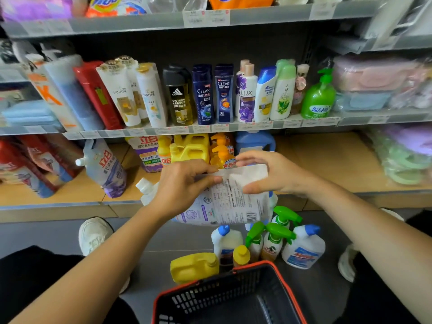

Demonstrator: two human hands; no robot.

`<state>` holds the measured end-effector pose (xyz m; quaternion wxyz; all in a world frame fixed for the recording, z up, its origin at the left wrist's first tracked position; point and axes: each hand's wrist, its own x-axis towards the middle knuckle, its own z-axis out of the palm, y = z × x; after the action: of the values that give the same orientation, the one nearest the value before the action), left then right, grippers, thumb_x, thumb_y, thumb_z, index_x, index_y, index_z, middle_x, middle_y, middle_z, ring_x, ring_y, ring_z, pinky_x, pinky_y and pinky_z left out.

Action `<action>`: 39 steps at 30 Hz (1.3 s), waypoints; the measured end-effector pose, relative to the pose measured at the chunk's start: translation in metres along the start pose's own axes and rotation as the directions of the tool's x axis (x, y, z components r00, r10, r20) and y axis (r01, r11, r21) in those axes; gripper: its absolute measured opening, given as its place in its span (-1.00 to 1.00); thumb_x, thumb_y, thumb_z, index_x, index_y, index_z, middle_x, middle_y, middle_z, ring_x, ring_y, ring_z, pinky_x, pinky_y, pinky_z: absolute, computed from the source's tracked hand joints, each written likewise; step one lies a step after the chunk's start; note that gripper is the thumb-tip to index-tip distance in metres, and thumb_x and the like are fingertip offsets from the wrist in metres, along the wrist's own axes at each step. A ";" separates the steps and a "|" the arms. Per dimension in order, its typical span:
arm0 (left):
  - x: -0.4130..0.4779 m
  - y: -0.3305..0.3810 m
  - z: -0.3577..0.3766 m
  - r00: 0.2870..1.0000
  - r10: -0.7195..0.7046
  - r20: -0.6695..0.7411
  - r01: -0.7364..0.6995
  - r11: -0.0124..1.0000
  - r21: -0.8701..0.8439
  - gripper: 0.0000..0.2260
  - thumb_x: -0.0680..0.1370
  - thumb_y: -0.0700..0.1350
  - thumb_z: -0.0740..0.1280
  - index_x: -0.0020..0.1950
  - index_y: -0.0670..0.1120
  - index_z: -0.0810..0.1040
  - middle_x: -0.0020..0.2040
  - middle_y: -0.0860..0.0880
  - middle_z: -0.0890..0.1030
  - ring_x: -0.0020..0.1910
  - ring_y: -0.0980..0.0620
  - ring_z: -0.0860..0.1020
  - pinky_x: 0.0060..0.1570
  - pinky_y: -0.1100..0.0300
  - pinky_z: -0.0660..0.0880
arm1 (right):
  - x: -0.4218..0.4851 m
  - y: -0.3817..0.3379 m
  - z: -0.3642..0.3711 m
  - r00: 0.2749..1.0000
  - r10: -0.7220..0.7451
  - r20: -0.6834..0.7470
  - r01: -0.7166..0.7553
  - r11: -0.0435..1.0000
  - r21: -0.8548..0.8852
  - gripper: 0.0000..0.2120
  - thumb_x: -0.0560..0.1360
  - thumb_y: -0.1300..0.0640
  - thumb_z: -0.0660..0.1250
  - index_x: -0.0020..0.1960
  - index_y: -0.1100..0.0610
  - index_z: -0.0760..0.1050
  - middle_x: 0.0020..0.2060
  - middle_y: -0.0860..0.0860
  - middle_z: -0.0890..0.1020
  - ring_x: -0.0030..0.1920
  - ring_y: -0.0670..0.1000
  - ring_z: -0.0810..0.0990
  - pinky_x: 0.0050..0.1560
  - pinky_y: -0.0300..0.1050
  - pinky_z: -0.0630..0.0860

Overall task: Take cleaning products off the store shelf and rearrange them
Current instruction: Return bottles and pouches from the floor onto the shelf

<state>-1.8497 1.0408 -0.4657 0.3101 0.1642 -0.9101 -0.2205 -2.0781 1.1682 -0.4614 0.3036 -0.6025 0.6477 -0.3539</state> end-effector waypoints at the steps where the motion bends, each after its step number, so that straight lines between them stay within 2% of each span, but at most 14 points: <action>1: -0.001 0.001 -0.001 1.000 0.025 -0.015 -0.025 1.000 0.010 -0.83 0.55 0.03 0.44 0.00 -0.03 0.74 -0.11 0.09 0.72 -0.12 0.08 0.65 -0.20 -0.07 0.55 | -0.002 0.006 0.000 0.998 0.033 0.057 -0.037 0.996 0.076 -0.16 0.17 -0.11 0.68 0.38 -0.05 0.44 0.26 -0.08 0.58 0.28 -0.18 0.53 0.25 -0.25 0.46; 3: -0.002 0.000 -0.004 0.998 0.010 -0.061 -0.010 1.000 -0.010 -0.86 0.55 -0.01 0.46 0.01 -0.03 0.75 -0.11 0.08 0.72 -0.13 0.08 0.65 -0.20 -0.10 0.57 | -0.006 0.019 0.002 0.985 0.080 0.154 -0.112 0.970 0.217 -0.05 0.13 -0.06 0.63 0.46 0.03 0.36 0.35 0.01 0.55 0.36 -0.04 0.51 0.36 -0.08 0.45; 7: -0.003 -0.006 -0.011 0.985 -0.078 -0.155 0.052 0.984 -0.169 -0.93 0.54 -0.12 0.48 -0.01 -0.07 0.74 -0.15 0.04 0.71 -0.17 0.05 0.66 -0.19 -0.05 0.60 | -0.013 0.040 0.014 0.977 0.194 0.085 -0.200 0.978 0.060 -0.07 0.18 0.13 0.72 0.42 -0.08 0.33 0.26 -0.19 0.56 0.29 -0.21 0.52 0.33 -0.16 0.47; 9: -0.002 -0.006 -0.015 0.980 -0.078 -0.184 0.033 0.971 -0.235 -0.94 0.53 -0.14 0.48 -0.02 -0.02 0.72 -0.16 0.07 0.71 -0.17 0.08 0.66 -0.20 0.14 0.60 | -0.013 0.044 0.024 0.987 0.158 -0.030 -0.154 0.983 0.103 -0.16 0.21 0.24 0.70 0.36 -0.04 0.36 0.19 -0.18 0.60 0.23 -0.22 0.57 0.23 -0.22 0.53; 11: -0.003 -0.008 -0.019 0.976 -0.085 -0.200 0.031 0.965 -0.260 -0.94 0.53 -0.11 0.48 -0.02 -0.01 0.72 -0.14 0.09 0.72 -0.16 0.09 0.67 -0.22 0.19 0.60 | -0.011 0.041 0.031 0.980 0.098 -0.175 -0.065 0.981 0.185 -0.25 0.21 0.28 0.68 0.31 0.07 0.45 0.12 -0.09 0.66 0.15 -0.15 0.63 0.18 -0.13 0.59; 13: -0.004 -0.016 -0.024 0.971 -0.115 -0.211 0.057 0.962 -0.265 -0.91 0.52 -0.09 0.48 -0.03 -0.06 0.74 -0.14 0.08 0.73 -0.17 0.07 0.68 -0.21 0.08 0.62 | -0.012 0.033 0.030 0.953 0.050 -0.299 0.004 0.985 0.175 -0.29 0.16 0.19 0.71 0.25 0.09 0.51 0.06 -0.06 0.69 0.10 -0.10 0.66 0.13 -0.11 0.60; 16: -0.008 -0.032 -0.033 0.971 -0.138 -0.194 0.087 0.964 -0.249 -0.89 0.49 -0.09 0.49 -0.03 -0.08 0.74 -0.15 0.03 0.74 -0.17 0.00 0.69 -0.18 -0.06 0.63 | -0.021 0.014 0.021 0.906 -0.036 -0.422 0.091 0.990 0.110 -0.25 0.08 0.03 0.70 0.23 0.06 0.55 0.03 -0.13 0.68 0.07 -0.20 0.65 0.04 -0.27 0.57; 18: -0.012 -0.039 -0.035 0.974 -0.143 -0.173 0.101 0.967 -0.232 -0.87 0.47 -0.11 0.50 -0.03 -0.12 0.75 -0.14 0.00 0.74 -0.16 -0.04 0.69 -0.14 -0.14 0.63 | -0.028 0.000 0.017 0.875 -0.117 -0.469 0.161 0.986 0.054 -0.31 0.11 0.09 0.70 0.20 0.09 0.58 0.02 -0.14 0.69 0.05 -0.24 0.65 -0.02 -0.36 0.55; 20: -0.015 -0.040 -0.029 0.978 -0.148 -0.144 0.114 0.969 -0.220 -0.88 0.46 -0.12 0.49 -0.05 -0.13 0.74 -0.15 -0.01 0.74 -0.17 -0.02 0.69 -0.15 -0.15 0.63 | -0.033 -0.010 0.016 0.845 -0.185 -0.501 0.207 0.978 -0.013 -0.43 0.19 0.20 0.70 0.13 -0.02 0.59 -0.03 -0.17 0.69 0.00 -0.26 0.64 -0.07 -0.41 0.52; 22: -0.016 -0.041 -0.020 0.981 -0.150 -0.120 0.124 0.972 -0.200 -0.84 0.46 -0.10 0.47 -0.08 -0.18 0.74 -0.17 -0.06 0.73 -0.18 -0.06 0.69 -0.16 -0.17 0.62 | -0.038 -0.017 0.017 0.825 -0.206 -0.527 0.220 0.975 -0.037 -0.45 0.22 0.26 0.68 0.07 -0.14 0.56 -0.08 -0.20 0.70 -0.03 -0.28 0.65 -0.09 -0.43 0.50; 28: -0.016 -0.040 -0.007 0.968 -0.234 -0.086 0.203 0.941 -0.272 -0.92 0.49 -0.26 0.49 -0.06 -0.25 0.72 -0.13 -0.13 0.72 -0.13 -0.16 0.68 -0.09 -0.24 0.60 | -0.048 -0.028 0.015 0.794 -0.218 -0.568 0.273 0.962 0.013 -0.47 0.20 0.20 0.68 0.05 -0.13 0.57 -0.02 -0.30 0.69 0.01 -0.29 0.65 -0.01 -0.47 0.48; 33: -0.014 -0.038 -0.008 0.960 -0.277 -0.029 0.252 0.910 -0.329 -0.79 0.46 -0.14 0.49 -0.03 -0.28 0.71 -0.10 -0.21 0.71 -0.09 -0.29 0.65 -0.08 -0.31 0.57 | -0.054 -0.032 0.013 0.761 -0.306 -0.572 0.383 0.924 0.015 -0.74 0.20 0.19 0.60 -0.12 0.06 0.69 -0.17 -0.07 0.74 -0.11 -0.20 0.69 -0.01 -0.34 0.56; 36: -0.012 -0.033 -0.011 0.964 -0.249 0.097 0.267 0.907 -0.326 -0.85 0.50 -0.28 0.49 0.06 -0.27 0.70 -0.01 -0.19 0.72 0.01 -0.24 0.67 0.02 -0.28 0.58 | -0.057 -0.037 0.010 0.762 -0.323 -0.562 0.377 0.926 -0.023 -0.78 0.21 0.17 0.59 -0.18 0.06 0.66 -0.21 -0.07 0.72 -0.16 -0.24 0.67 -0.08 -0.41 0.52; 39: -0.012 -0.013 -0.025 0.960 -0.267 0.089 0.277 0.850 -0.448 -0.54 0.37 -0.43 0.29 0.19 -0.11 0.65 0.12 -0.01 0.70 0.17 -0.09 0.62 0.11 -0.05 0.59 | -0.058 -0.037 0.011 0.765 -0.345 -0.544 0.388 0.921 -0.039 -0.80 0.23 0.20 0.59 -0.20 0.03 0.65 -0.25 0.05 0.73 -0.19 -0.09 0.69 -0.11 -0.31 0.57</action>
<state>-1.8229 1.0270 -0.4604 0.2950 0.2113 -0.8037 -0.4716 -2.0429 1.2241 -0.4387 0.0563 -0.5807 0.5625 -0.5858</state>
